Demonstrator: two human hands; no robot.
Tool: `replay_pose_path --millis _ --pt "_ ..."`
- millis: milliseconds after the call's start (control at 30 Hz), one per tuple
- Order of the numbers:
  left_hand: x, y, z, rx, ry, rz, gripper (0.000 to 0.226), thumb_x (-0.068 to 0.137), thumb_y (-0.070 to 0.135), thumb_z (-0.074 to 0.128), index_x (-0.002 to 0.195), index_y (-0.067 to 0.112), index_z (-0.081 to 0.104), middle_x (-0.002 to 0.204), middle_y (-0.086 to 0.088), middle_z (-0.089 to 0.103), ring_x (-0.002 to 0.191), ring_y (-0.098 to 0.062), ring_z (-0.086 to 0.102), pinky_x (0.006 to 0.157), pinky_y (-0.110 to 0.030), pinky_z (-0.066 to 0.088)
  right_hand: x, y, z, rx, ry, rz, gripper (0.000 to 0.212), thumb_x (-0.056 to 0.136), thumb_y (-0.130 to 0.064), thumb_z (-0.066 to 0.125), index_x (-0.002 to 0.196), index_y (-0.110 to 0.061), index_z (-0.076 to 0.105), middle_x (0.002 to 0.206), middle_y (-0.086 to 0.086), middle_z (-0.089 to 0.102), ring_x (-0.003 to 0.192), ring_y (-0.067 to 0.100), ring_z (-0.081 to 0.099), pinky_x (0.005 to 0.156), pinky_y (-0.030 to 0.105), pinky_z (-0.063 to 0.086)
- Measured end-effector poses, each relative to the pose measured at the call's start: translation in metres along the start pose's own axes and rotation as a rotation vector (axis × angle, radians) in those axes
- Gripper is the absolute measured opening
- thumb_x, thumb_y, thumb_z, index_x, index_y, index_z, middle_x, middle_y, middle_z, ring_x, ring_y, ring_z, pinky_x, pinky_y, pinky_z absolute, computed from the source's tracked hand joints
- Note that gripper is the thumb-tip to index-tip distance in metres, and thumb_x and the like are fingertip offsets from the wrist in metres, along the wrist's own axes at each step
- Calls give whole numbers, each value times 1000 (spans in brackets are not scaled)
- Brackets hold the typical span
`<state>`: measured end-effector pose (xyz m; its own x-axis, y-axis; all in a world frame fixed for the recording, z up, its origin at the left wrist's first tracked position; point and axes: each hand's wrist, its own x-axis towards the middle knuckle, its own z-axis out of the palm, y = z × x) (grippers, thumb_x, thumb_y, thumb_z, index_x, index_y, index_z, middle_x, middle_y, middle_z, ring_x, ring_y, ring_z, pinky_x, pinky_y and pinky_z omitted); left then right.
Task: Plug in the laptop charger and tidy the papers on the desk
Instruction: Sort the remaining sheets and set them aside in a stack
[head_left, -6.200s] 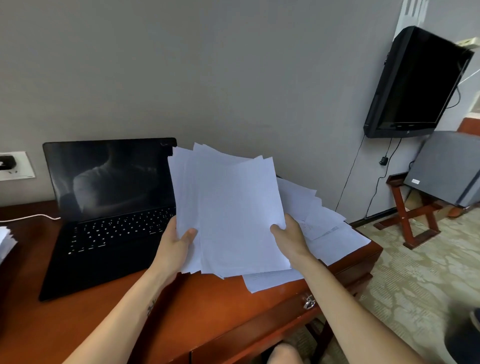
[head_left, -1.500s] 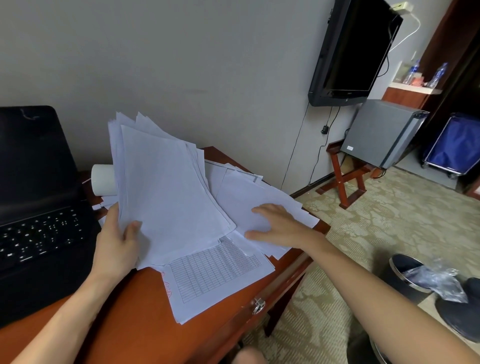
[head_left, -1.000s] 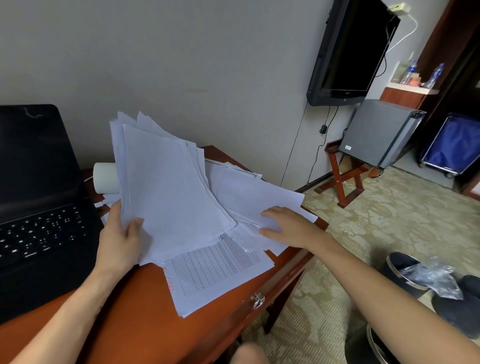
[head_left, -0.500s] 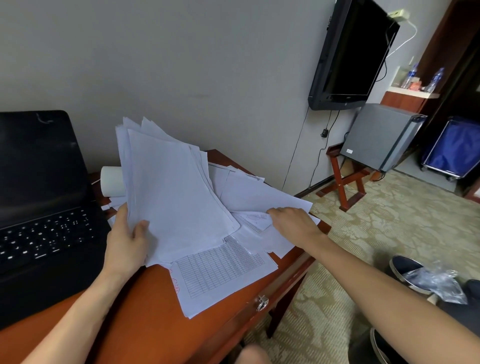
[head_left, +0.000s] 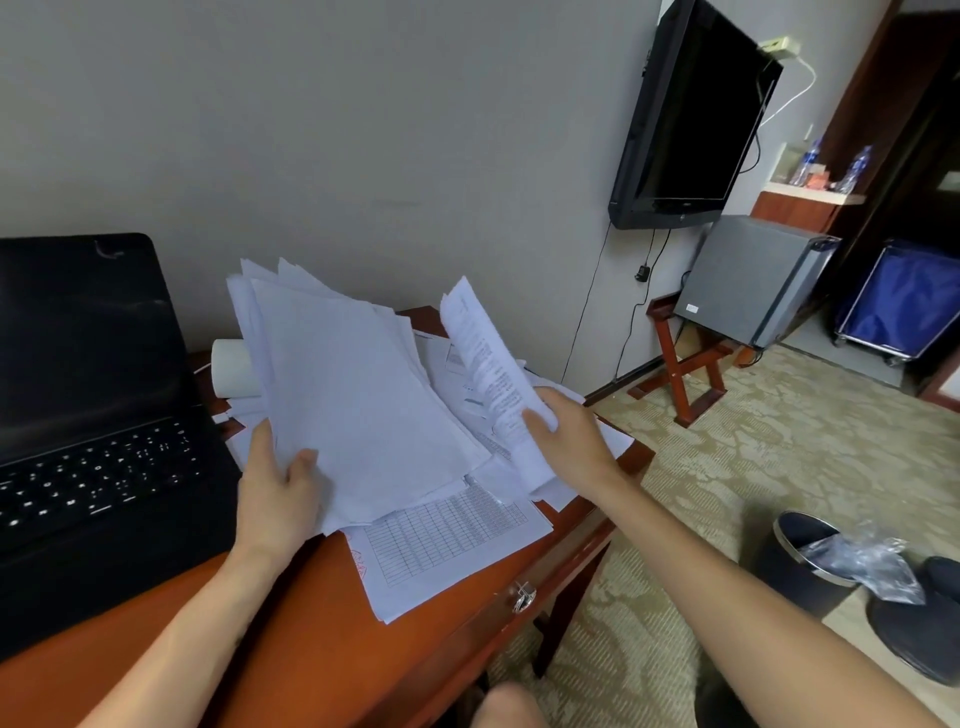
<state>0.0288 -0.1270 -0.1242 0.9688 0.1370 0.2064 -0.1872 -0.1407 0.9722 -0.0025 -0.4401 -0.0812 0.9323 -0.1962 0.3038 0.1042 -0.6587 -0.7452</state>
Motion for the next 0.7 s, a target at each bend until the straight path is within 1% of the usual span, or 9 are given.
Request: replay_pose_path --millis 167,233,300,367,400,433,500,600,700 --pt "-22 5 12 -85 -153 -104 36 107 11 52 136 32 48 120 18 65 107 -2 64 88 -22 51 -3 -46 67 131 -224 -24 25 104 -24 50 125 -20 63 118 -3 70 102 11 67 87 32 58" --pt "-23 3 13 -80 -184 -144 32 108 14 52 137 28 50 122 12 67 108 -9 67 81 -21 53 -6 -55 88 111 -330 -15 18 105 -28 48 107 -18 62 99 1 69 86 10 62 81 33 51" --pt "-19 2 11 -93 -179 -178 28 109 18 51 137 24 53 121 7 70 108 -15 69 79 -24 54 -9 -55 101 139 -366 14 31 104 -36 47 91 -8 52 81 12 54 73 14 48 72 39 44" --pt "-15 2 9 -94 -153 -207 23 111 26 47 132 24 55 119 6 70 108 -15 68 80 -25 52 -12 -55 101 215 -417 75 40 105 -46 44 103 -10 62 93 9 66 84 14 61 85 40 50" --pt "-14 2 9 -87 -150 -215 23 112 33 43 129 24 56 119 6 69 109 -16 67 82 -26 51 -14 -54 97 276 -456 121 44 106 -50 39 115 -16 66 105 1 72 99 13 68 96 32 47" --pt "-14 2 8 -76 -157 -217 29 111 42 40 126 23 56 119 5 68 110 -16 66 84 -28 50 -15 -53 93 340 -472 162 48 108 -50 34 125 -18 66 112 -4 74 108 10 68 98 21 43" --pt "-14 2 8 -32 -183 -214 45 108 57 32 127 22 53 121 6 64 114 -17 62 90 -30 45 -18 -46 85 392 -377 183 43 109 -40 36 130 -15 65 121 -4 72 113 8 67 96 15 40" --pt "-12 1 6 -9 -214 -232 55 104 65 34 137 23 48 127 5 59 118 -19 57 97 -33 42 -13 -15 81 -72 -102 143 43 105 -36 48 140 -13 55 141 1 58 135 18 48 115 36 36" --pt "-10 2 6 4 -259 -269 49 102 51 58 137 21 44 130 1 63 112 -21 64 91 -35 51 -19 -2 80 -450 -157 126 64 101 -51 47 150 -12 37 149 6 46 142 27 29 121 41 20"
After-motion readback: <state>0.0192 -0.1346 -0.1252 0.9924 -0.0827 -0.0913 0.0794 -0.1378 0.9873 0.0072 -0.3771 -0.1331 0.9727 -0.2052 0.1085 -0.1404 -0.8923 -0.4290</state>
